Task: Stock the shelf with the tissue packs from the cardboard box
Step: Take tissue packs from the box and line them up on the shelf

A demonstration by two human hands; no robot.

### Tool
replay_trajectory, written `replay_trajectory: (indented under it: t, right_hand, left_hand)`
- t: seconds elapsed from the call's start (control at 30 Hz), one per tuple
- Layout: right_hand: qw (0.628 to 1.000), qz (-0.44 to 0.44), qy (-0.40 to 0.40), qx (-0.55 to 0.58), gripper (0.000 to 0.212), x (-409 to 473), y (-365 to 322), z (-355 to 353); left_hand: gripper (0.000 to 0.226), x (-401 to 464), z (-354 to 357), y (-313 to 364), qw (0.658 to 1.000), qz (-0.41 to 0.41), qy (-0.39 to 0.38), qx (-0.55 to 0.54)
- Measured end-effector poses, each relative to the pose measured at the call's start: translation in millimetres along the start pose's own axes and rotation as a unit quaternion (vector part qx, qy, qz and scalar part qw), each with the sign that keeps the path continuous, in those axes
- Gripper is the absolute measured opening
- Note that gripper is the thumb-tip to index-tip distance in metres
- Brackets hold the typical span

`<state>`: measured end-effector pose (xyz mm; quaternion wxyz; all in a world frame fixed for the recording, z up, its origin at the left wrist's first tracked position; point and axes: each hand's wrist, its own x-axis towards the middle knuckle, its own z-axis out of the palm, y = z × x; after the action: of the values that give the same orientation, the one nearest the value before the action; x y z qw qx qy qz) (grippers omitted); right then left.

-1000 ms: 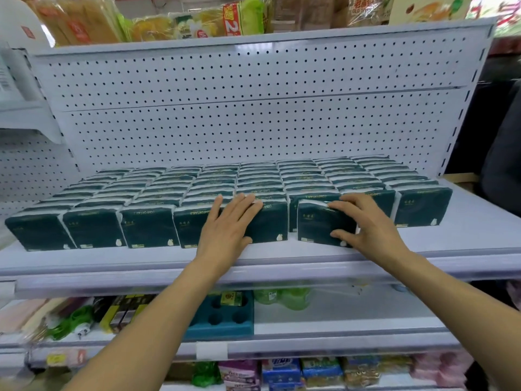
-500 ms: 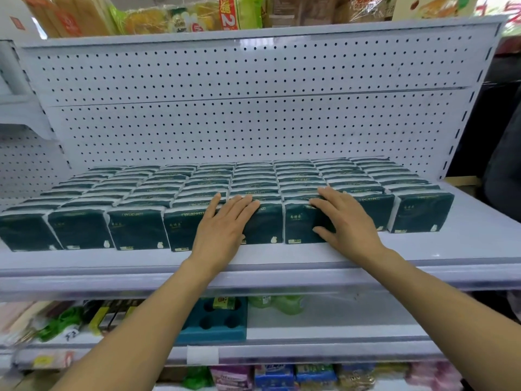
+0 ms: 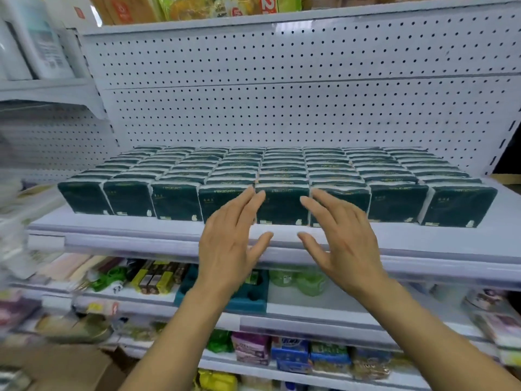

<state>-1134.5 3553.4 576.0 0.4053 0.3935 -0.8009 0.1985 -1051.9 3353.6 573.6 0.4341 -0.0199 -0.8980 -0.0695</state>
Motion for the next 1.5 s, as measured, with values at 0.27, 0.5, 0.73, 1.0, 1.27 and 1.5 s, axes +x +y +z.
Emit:
replay_trajectory:
  t: [0.27, 0.5, 0.73, 1.0, 1.27, 1.5]
  right_hand:
    - [0.993, -0.025, -0.105, 0.051, 0.056, -51, -107, 30]
    - [0.978, -0.009, -0.195, 0.079, 0.061, -72, -252, 62]
    - [0.961, -0.029, -0.252, 0.110, 0.057, -98, -406, 83]
    - [0.909, -0.052, -0.384, 0.152, 0.054, -132, -532, 139]
    - [0.846, -0.079, -0.493, 0.188, 0.048, -128, -613, 235]
    - [0.787, -0.077, -0.568, 0.228, 0.045, -121, -684, 341]
  left_hand:
    - [0.076, -109, -63, -58, 0.989, -0.072, -0.104, 0.081]
    - [0.078, -216, -153, -142, 0.962, -0.144, -0.208, 0.099]
    - [0.077, -339, -256, -223, 0.940, -0.202, -0.246, 0.121]
    - [0.083, -464, -329, -315, 0.883, -0.309, -0.326, 0.135]
    - [0.078, -520, -336, -413, 0.838, -0.378, -0.377, 0.110]
    - [0.076, -544, -309, -519, 0.784, -0.431, -0.440, 0.077]
